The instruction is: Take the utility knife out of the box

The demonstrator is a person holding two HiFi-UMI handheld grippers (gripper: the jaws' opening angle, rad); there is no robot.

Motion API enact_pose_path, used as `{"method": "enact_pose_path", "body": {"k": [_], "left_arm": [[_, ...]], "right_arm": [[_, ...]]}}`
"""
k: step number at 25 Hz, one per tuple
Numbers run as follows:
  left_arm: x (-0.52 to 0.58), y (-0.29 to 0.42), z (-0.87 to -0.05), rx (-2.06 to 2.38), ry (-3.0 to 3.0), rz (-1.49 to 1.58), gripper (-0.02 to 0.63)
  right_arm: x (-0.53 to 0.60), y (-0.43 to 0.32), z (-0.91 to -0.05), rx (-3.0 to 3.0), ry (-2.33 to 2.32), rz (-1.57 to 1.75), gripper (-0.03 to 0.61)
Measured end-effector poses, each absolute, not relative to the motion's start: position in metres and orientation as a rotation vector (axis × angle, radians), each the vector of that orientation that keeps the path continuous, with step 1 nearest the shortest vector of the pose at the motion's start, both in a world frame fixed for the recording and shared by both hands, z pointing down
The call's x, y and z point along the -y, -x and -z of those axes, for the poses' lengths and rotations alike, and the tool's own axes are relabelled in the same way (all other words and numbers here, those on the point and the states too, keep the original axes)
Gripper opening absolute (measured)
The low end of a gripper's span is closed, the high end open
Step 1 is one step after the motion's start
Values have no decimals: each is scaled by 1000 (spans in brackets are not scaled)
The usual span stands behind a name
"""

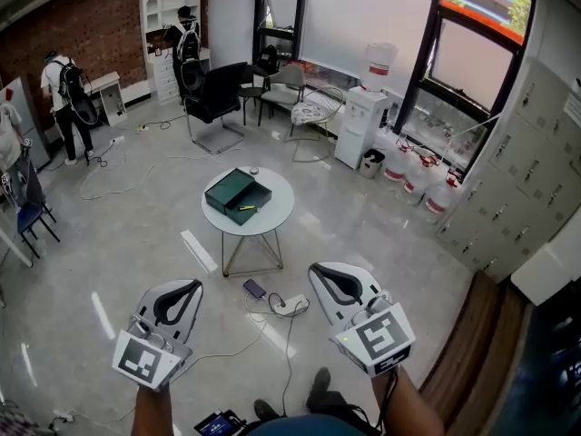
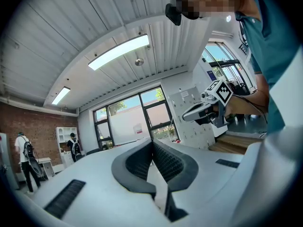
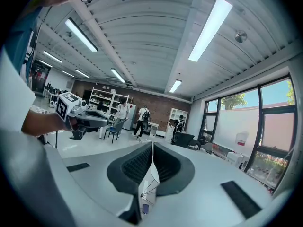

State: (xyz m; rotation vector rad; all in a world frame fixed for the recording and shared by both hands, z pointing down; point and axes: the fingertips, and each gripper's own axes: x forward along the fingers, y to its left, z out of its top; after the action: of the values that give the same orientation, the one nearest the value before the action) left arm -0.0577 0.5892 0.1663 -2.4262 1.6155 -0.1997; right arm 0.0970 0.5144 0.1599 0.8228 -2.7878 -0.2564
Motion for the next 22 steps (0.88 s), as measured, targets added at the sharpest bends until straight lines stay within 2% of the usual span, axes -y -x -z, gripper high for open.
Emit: {"method": "enact_pose_path", "body": {"k": [14, 22], "left_arm": [[-517, 73, -170, -1779, 2318, 291, 18], [-440, 41, -173, -1850, 2275, 330, 18]], "right_arm": [[-406, -63, -163, 2880, -632, 268, 38], [-321, -81, -168, 2920, -530, 248, 38]]}}
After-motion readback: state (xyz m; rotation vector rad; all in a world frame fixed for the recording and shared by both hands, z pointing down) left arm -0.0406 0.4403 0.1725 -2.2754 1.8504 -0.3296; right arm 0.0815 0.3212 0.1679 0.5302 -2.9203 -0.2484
